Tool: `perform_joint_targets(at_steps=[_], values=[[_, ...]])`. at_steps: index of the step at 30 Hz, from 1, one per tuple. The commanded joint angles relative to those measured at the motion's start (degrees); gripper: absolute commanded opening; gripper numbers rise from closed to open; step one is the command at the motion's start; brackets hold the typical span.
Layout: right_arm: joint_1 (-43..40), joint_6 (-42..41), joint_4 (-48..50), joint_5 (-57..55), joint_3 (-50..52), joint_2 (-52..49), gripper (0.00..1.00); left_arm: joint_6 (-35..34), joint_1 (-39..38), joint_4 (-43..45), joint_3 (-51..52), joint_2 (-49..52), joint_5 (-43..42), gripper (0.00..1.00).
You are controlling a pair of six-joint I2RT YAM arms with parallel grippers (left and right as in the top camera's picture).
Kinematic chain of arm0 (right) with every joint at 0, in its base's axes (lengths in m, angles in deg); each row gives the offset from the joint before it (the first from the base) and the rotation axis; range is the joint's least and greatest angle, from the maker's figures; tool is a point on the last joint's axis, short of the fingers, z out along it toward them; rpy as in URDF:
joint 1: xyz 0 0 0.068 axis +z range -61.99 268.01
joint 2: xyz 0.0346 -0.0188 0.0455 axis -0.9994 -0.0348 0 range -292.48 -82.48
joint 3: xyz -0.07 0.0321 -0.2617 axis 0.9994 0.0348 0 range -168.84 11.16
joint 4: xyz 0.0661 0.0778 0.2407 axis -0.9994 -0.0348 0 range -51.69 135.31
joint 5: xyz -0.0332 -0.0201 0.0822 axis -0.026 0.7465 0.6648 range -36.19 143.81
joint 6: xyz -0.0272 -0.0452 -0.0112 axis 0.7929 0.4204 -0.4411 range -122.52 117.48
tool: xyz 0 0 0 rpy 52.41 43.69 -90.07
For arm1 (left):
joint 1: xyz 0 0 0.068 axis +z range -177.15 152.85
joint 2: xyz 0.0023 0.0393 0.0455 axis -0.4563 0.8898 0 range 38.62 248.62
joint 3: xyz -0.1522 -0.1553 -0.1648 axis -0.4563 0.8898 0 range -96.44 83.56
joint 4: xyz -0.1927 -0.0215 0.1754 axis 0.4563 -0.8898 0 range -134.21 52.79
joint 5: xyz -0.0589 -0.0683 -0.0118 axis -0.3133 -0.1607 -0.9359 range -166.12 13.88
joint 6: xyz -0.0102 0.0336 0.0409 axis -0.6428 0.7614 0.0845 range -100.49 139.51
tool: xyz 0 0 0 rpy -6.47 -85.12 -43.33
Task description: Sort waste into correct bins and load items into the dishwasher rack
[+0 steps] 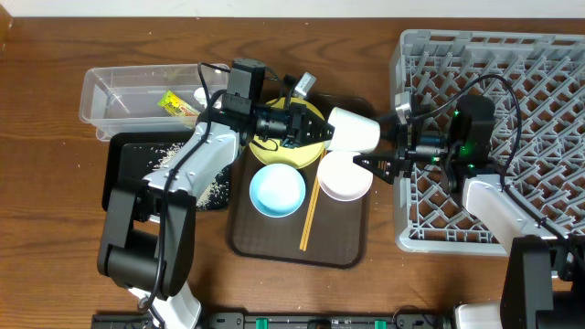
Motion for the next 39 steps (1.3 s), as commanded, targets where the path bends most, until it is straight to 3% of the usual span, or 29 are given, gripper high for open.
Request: perform_joint_targets(at_steps=[1,7,27,34,36,39], values=[[0.4,0.7,1.3,1.2,-0.7,-0.3,0.98,-0.5,-0.1,0.2,-0.5,-0.3,-1.9,0.06],[0.4,0.6,5.3,1.3,-0.7,-0.3,0.95,-0.5,-0.1,0.2,-0.5,-0.3,-1.9,0.06],[0.4,0.6,6.6,1.7,-0.7,-0.3,0.66,-0.5,-0.1,0.2,-0.5,-0.3,-1.9,0.06],[0.4,0.6,6.8,1.6,-0.7,-0.3,0.61,-0.5,-0.1,0.2,-0.5,-0.3,-1.8,0.06],[0.4,0.6,6.8,1.6,-0.7,-0.3,0.56,-0.5,-0.1,0.3,-0.5,-0.3,-1.8,0.1],[0.3,-0.7,6.8,0.7,-0.7,-0.3,0.47,1.2,-0.1,0.2,-0.5,-0.3,-1.0,0.23]])
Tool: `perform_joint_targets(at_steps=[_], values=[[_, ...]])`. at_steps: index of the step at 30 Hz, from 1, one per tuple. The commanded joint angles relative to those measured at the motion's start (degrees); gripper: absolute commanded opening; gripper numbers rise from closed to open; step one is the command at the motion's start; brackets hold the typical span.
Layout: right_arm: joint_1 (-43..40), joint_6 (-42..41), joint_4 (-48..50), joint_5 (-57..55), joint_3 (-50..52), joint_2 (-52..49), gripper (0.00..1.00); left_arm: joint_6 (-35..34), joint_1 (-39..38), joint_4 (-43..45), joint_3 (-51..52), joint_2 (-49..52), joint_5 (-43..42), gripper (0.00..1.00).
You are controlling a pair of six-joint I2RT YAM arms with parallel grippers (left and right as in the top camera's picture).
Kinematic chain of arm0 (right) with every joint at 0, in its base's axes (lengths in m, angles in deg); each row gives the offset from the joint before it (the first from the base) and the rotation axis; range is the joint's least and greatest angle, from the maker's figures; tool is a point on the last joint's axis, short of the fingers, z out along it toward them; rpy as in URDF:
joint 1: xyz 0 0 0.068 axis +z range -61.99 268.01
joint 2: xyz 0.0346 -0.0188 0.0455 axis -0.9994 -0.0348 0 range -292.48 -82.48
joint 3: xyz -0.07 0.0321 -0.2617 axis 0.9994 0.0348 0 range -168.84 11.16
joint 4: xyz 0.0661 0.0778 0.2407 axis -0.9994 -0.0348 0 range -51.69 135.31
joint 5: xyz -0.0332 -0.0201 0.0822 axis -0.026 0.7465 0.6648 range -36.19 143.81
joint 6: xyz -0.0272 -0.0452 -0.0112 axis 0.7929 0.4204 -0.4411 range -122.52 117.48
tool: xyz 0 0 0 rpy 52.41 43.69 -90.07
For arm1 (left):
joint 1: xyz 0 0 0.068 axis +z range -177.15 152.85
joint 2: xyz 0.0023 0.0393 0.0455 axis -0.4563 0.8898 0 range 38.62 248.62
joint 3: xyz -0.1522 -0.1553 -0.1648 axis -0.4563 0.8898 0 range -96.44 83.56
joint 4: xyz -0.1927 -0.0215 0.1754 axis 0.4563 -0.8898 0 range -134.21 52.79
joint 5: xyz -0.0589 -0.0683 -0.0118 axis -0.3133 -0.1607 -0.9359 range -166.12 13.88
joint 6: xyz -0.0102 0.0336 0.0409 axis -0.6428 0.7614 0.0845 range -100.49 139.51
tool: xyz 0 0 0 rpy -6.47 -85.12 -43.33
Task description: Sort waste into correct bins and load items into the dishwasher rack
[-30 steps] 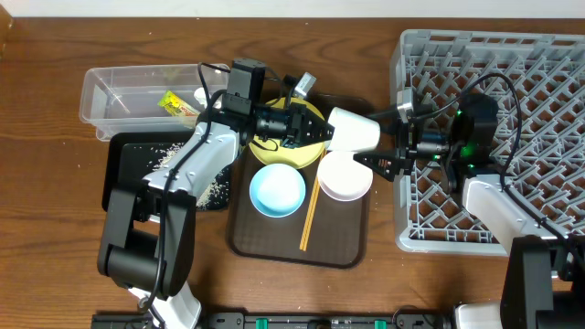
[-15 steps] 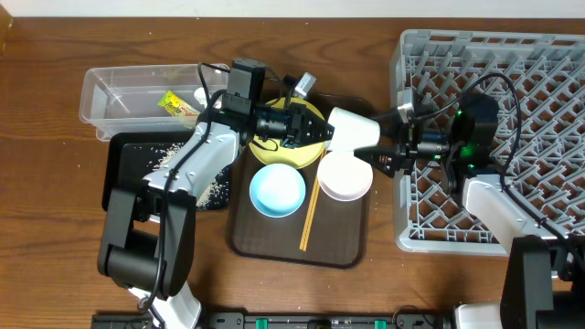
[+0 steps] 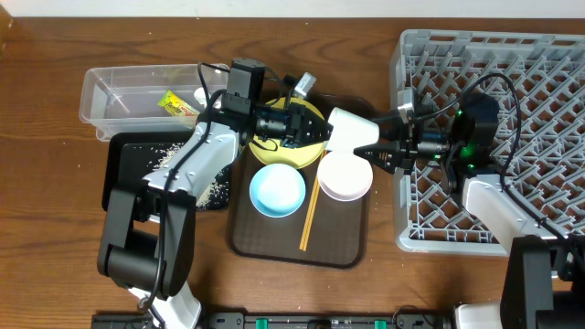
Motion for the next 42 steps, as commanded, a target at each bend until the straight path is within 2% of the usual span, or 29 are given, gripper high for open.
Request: perform_joint_targets(at_steps=[1,4,9,11,18,24,32,42], values=[[0.2,-2.1,0.2,-1.4,-0.7,-0.3,0.43,0.9,-0.1,-0.2,-0.5,-0.3,1.2,0.26],[-0.4,-5.2,0.1,-5.7,-0.7,-0.3,0.22,2.0,0.3,-1.2,-0.4,-0.3,6.7,0.32],[-2.9,-8.3,0.6,-8.8,-0.9,0.0,0.04,6.5,2.9,-7.2,-0.4,-0.9,17.2,0.37],[-4.1,-9.1,0.6,-9.0,-1.1,0.5,0.01,9.0,4.5,-10.6,-0.4,-1.7,21.4,0.39],[-7.7,-13.7,0.5,-14.2,-1.7,4.6,0.01,16.2,8.6,-22.0,-0.4,-9.2,31.7,0.39],[-9.0,-15.8,-5.6,-23.4,-3.1,9.5,0.01,18.3,8.7,-25.8,-0.4,-16.6,37.6,0.4],[-9.3,-7.6,-29.6,-43.2,-10.2,13.2,0.01,18.3,8.7,-27.9,-0.4,-19.6,42.0,0.4],[-11.6,-2.7,-64.6,-67.0,-29.1,13.8,0.01,19.5,8.7,-29.2,-0.4,-19.6,45.4,0.41]])
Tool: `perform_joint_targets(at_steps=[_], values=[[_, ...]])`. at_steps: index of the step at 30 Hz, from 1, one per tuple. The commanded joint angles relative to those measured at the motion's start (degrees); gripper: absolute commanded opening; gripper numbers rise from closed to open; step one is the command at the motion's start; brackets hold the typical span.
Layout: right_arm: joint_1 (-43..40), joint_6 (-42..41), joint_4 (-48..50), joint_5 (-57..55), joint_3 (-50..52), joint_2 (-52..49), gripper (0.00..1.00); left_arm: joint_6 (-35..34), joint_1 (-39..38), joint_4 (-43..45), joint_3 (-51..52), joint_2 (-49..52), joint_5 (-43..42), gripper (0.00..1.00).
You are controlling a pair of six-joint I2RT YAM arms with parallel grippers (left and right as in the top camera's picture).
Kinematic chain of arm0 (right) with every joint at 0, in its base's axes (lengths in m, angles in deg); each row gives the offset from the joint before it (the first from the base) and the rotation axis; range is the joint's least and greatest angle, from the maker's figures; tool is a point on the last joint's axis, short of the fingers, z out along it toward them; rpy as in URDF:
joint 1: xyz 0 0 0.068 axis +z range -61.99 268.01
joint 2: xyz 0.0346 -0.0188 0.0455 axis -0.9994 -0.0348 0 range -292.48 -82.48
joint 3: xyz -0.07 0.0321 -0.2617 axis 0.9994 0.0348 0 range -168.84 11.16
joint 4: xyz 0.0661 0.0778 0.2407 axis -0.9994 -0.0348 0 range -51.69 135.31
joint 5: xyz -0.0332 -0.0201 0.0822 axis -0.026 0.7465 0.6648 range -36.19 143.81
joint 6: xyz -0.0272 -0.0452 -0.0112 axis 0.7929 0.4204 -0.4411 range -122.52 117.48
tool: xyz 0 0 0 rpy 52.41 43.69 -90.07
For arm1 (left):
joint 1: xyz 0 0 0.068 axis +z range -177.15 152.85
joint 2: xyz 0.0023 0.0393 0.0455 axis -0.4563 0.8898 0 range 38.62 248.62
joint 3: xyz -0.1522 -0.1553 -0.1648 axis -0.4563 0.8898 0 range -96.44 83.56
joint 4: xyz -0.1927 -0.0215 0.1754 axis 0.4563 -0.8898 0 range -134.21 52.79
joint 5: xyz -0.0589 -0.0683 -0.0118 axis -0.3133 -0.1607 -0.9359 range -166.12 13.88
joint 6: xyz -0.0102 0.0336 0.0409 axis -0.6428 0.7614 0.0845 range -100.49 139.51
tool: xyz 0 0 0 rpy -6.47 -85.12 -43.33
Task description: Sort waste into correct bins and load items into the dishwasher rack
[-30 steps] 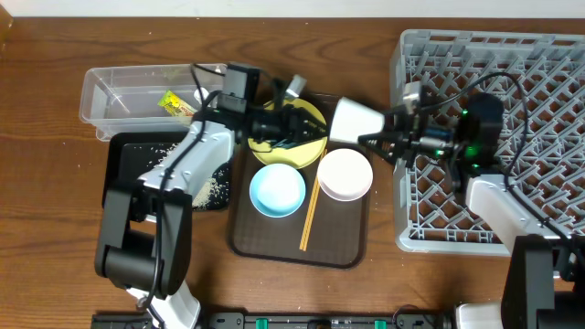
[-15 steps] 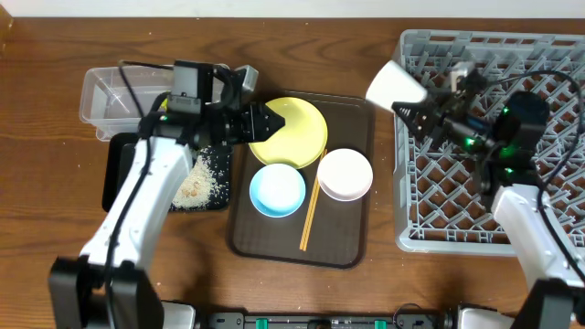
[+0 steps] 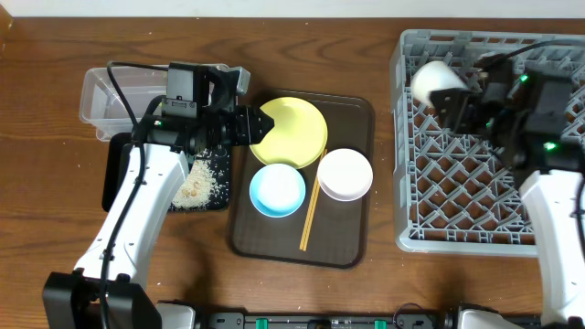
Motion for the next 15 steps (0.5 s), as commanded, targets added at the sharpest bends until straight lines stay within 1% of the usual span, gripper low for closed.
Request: perform_joint_targets(at_steps=[1,7,15], values=[[-2.1,2.3,-6.9,-14.1,-6.5,1.4,0.01,1.6,0.0,-0.2,-0.4,-0.2,1.9,0.4],[-6.4,-2.8,-22.0,-28.7,-10.8,1.4,0.01,1.6,0.0,-0.3,-0.4,-0.2,1.9,0.41],[-14.1,-4.4,-33.1,-29.8,-10.8,-1.4,0.01,1.6,0.0,-0.3,-0.4,-0.2,1.9,0.41]])
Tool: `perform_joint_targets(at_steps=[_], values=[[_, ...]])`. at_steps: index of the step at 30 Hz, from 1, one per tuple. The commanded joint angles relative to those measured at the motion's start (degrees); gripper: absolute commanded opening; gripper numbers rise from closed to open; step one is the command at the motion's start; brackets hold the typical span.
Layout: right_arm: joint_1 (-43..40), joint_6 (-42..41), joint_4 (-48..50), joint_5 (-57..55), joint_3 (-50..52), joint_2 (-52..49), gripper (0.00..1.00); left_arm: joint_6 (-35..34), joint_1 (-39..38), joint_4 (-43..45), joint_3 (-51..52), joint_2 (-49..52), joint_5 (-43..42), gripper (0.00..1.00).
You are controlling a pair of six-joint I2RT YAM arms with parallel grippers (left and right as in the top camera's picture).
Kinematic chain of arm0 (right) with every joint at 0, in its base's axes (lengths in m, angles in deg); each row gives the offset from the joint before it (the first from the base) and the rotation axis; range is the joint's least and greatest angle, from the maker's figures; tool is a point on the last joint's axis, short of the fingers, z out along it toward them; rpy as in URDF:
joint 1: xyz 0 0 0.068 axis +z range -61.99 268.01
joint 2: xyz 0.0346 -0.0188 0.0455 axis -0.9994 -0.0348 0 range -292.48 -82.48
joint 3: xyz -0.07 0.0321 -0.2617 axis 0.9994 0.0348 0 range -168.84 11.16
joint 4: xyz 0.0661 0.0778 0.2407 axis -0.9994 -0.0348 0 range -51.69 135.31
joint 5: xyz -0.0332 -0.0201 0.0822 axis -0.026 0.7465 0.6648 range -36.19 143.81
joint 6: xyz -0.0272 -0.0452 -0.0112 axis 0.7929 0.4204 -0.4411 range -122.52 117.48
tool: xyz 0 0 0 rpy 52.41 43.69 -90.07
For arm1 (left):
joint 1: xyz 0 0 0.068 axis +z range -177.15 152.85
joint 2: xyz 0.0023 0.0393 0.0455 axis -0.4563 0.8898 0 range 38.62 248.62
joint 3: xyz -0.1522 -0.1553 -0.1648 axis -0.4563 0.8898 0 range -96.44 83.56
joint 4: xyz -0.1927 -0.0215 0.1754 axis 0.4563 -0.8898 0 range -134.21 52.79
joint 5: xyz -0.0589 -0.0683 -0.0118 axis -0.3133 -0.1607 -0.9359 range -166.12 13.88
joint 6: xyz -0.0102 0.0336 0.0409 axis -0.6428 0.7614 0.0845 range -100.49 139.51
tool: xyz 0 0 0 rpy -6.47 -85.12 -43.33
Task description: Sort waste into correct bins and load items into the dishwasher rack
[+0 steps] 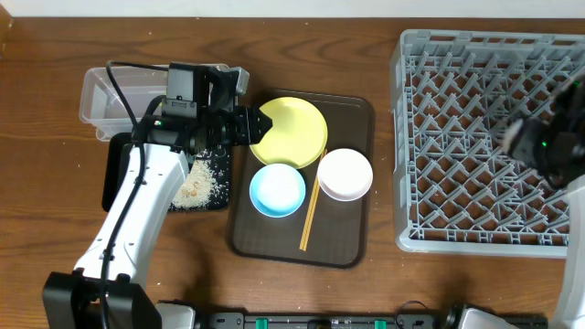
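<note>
My left gripper [262, 126] hovers at the left rim of the yellow plate [297, 128] on the brown tray [356, 245]; its fingers look slightly parted and hold nothing. In front of the plate sit a blue bowl [277, 190] and a white bowl [345, 174], with a wooden chopstick [309, 216] between them. The right gripper [512, 137] is a blur over the right side of the grey dishwasher rack [457, 196]. Whether it holds anything cannot be made out. No white cup shows clearly anywhere.
A clear plastic bin [105, 96] stands at the back left, partly under my left arm. In front of it lies a black tray [119, 187] with spilled rice [196, 183]. The rack fills the right side of the table.
The right gripper has shifted from the rack's back left, where it held the white cup up, to the rack's right side and is blurred. The cup no longer shows. The left arm is unchanged.
The left gripper first reached over the yellow plate to the white cup while the right gripper stood open near the white bowl. The right gripper then closed in on the cup. Later it held the cup over the rack, with the left gripper back at the plate's left rim.
</note>
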Motion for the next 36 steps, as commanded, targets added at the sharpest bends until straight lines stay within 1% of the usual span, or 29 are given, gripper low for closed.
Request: perform_joint_targets(at_steps=[1,4,10,15,17,18,19,20,21,22,23,24,29,32,36], values=[[-2.9,-2.3,-2.4,-2.6,-1.1,-1.9,0.01,1.2,0.0,-0.1,-0.4,-0.2,0.5,0.41],[-4.6,-3.6,-4.8,-2.6,-1.1,-3.4,0.01,1.2,0.0,-0.1,-0.4,-0.2,0.5,0.41],[-5.2,-2.9,-8.0,-2.1,-1.0,-7.3,0.01,1.2,0.0,-0.1,-0.4,-0.2,0.5,0.41],[-5.2,-1.6,-9.4,-1.7,-1.0,-11.8,0.06,1.2,0.0,-0.2,-0.4,-0.2,0.5,0.41],[-5.2,-1.6,-9.4,-1.7,-1.0,-13.2,0.11,1.2,0.0,-0.2,-0.4,-0.2,0.5,0.41],[-5.2,-1.6,-9.4,-1.7,-1.0,-13.9,0.15,1.2,0.0,-0.2,-0.4,-0.2,0.5,0.41],[-5.2,-1.6,-9.4,-1.6,-1.0,-14.5,0.28,1.2,0.0,-0.2,-0.4,-0.2,0.5,0.41],[-5.2,-1.6,-9.4,-1.2,-1.0,-14.9,0.45,1.2,0.0,-0.2,-0.4,-0.2,0.5,0.41],[-5.2,-1.6,-9.2,-0.6,-1.0,-15.3,0.66,1.2,0.0,-0.3,-0.4,-0.2,0.5,0.45],[-5.2,-1.6,-9.0,0.3,-1.0,-15.6,0.81,1.2,0.0,-0.4,-0.4,-0.2,0.5,0.46],[-5.2,-1.6,-8.8,1.0,-1.0,-15.8,0.98,1.2,0.0,-0.5,-0.4,-0.2,0.5,0.48],[-5.2,-1.6,-8.6,1.8,-1.0,-15.8,0.99,1.2,0.0,-0.5,-0.4,-0.2,0.5,0.49],[-5.2,-1.6,-7.4,3.7,-1.0,-15.8,0.99,1.2,0.0,-1.6,-0.4,-0.2,1.7,0.52],[-5.2,-0.3,-5.8,7.8,-1.0,-15.6,0.99,1.2,0.0,-3.9,-0.4,-0.2,5.9,0.53],[-4.6,3.7,-1.6,17.4,-2.1,-14.1,0.92,1.2,0.0,-8.2,-0.4,-0.2,13.3,0.54]])
